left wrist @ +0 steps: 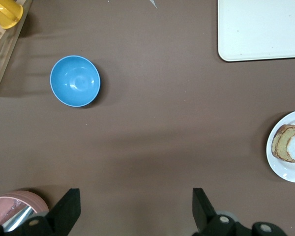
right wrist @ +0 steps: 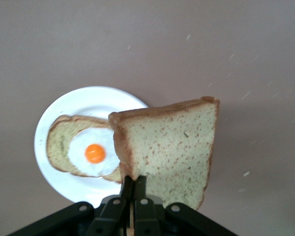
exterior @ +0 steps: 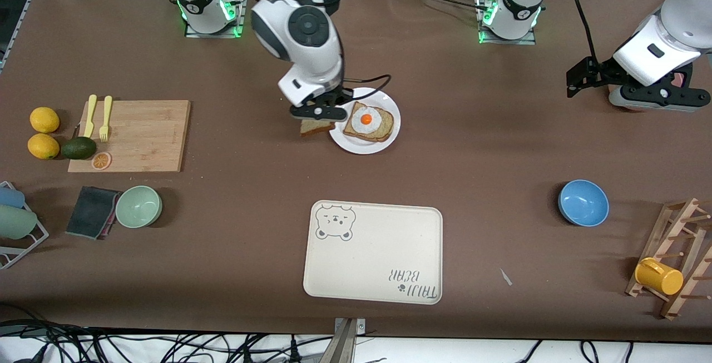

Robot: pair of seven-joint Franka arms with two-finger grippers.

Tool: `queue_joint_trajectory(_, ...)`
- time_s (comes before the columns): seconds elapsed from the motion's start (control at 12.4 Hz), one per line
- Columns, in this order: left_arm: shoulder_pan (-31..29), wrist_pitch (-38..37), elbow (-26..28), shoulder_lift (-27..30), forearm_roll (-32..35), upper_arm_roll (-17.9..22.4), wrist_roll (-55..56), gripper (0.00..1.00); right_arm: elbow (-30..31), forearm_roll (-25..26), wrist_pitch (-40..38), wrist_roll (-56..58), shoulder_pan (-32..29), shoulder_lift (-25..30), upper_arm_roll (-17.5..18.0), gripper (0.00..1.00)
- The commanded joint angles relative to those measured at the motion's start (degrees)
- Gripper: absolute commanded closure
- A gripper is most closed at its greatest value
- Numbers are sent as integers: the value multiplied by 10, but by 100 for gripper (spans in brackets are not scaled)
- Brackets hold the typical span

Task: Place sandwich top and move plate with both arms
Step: 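Lower the bread onto the egg and open the right gripper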

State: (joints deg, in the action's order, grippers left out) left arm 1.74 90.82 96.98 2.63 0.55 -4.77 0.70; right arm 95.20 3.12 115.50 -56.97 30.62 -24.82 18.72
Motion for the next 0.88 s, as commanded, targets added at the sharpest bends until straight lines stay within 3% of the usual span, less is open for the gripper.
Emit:
queue_joint_trajectory(0.0,2,-8,-11,-3,22,-2,4,0,-38,-7,32,-68,30,-50,-5,100)
queue_joint_trajectory(0.56,2,-8,-11,-3,22,-2,3,0,-27,-2,98,-115,60,-88,-7,100)
queue_joint_trajectory(0.64,1,-8,-11,-3,22,-2,0,0,-24,-1,98,-115,59,-88,-9,85)
queue_joint_trajectory(0.72,0,-8,-11,-3,22,-2,-2,0,-24,0,98,-113,58,-88,-17,48)
queue_joint_trajectory(0.8,0,-8,-11,-3,22,-2,-2,0,-24,0,98,-106,59,-86,-24,31)
